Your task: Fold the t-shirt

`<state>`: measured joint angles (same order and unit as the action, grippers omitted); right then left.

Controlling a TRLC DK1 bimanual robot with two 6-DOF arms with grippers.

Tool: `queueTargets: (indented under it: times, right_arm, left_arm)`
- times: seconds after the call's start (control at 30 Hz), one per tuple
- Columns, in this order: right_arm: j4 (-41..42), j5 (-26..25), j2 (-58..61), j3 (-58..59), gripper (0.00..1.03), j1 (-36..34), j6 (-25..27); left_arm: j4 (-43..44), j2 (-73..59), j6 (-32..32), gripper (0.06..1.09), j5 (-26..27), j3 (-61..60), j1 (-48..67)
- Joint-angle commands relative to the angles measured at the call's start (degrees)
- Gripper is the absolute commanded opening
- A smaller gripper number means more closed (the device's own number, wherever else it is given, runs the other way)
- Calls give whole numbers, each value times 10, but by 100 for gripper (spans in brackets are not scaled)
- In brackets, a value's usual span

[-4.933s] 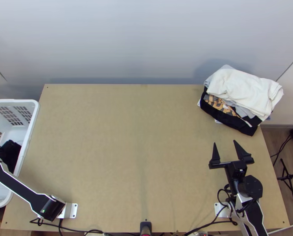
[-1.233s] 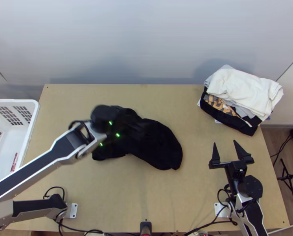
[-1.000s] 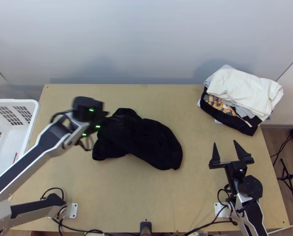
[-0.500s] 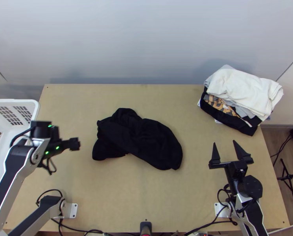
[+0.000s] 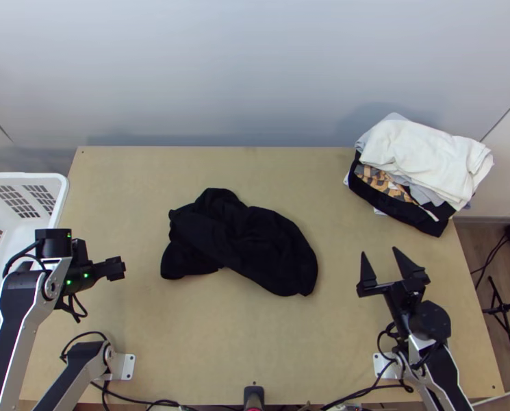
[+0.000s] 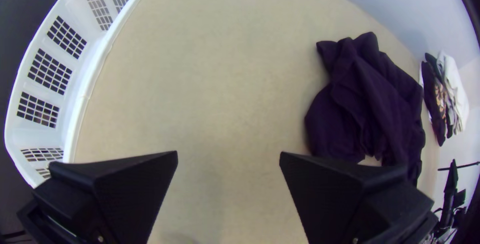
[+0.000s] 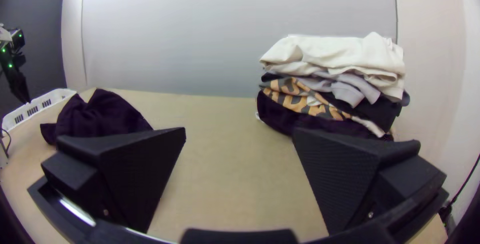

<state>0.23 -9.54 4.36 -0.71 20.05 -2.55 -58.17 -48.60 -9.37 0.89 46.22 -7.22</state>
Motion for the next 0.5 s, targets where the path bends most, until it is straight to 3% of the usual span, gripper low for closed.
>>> queueTargets:
  times: [0.0, 0.1, 0.23, 0.33, 0.4, 0.47]
  right_arm:
    - [-81, 26, 166, -87, 99, 18, 10]
    - [-191, 80, 337, -192, 99, 17, 10]
    - [-233, 97, 338, -271, 99, 24, 3]
    - [-264, 97, 379, -359, 99, 67, -68]
    - [-315, 96, 443, -442, 99, 104, -146]
    - [-369, 99, 525, -519, 99, 123, -178]
  left_arm:
    - [23, -1, -5, 105, 13, -9, -2]
    - [39, -15, -14, 105, 13, -10, 9]
    - [70, -24, -40, 105, 13, -12, 40]
    - [94, -31, -56, 105, 13, -15, 49]
    - [103, -34, -65, 105, 13, -19, 50]
    - [108, -36, -66, 105, 13, -26, 51]
